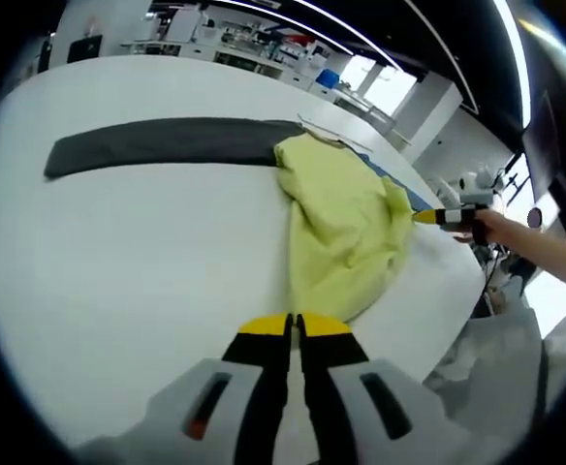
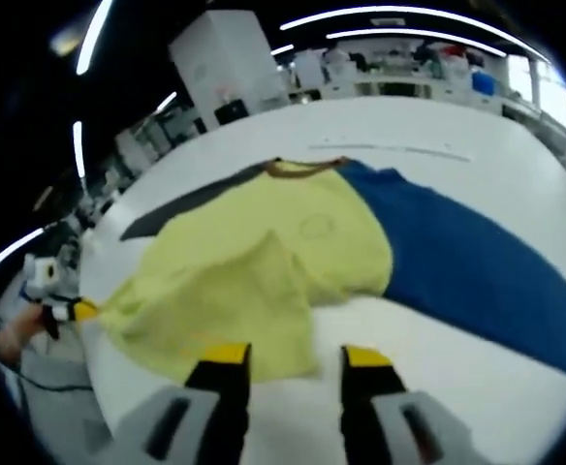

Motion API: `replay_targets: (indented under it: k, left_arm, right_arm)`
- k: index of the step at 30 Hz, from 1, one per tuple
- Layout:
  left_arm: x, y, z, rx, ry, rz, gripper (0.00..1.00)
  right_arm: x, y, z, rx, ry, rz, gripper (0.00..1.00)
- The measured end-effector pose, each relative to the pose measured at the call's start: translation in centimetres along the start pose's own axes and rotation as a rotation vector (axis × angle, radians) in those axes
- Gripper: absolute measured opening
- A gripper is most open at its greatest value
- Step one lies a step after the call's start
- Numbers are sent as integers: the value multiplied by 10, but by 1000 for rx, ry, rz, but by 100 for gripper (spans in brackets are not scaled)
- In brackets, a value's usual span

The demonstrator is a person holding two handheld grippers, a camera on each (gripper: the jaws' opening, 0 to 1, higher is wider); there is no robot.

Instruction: Fold the garment on the visible template until the final outline fits inside the template.

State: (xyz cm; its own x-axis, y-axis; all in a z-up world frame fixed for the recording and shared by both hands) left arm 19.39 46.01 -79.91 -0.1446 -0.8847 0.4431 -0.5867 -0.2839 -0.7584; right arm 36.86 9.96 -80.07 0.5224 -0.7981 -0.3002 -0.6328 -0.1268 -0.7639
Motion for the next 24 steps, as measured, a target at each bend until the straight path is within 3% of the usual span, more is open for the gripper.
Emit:
replay_targets:
  k: [12, 24]
  left_arm:
    - [0, 4, -1, -6, -4, -6, 0]
    - [0, 7, 0, -10, -7, -2, 0]
  right_arm:
    - [8, 4, 0, 12, 26, 77, 1]
    - [6, 19, -28, 13, 36, 129, 0]
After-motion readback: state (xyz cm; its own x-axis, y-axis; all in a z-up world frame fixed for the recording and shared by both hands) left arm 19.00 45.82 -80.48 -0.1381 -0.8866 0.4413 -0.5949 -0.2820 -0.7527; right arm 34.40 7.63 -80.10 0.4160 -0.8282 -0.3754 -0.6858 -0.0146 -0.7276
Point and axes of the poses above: the point that each gripper's makers call its tool centre point, and the gripper's own axes: z roughly forward along the fingers, x roughly to its right, y roughly out of its underside, the point moved 5 cm from there along -z, roughly backward along the fingers, and after that the axes turned 13 degrees about x, right-handed, at the moved point
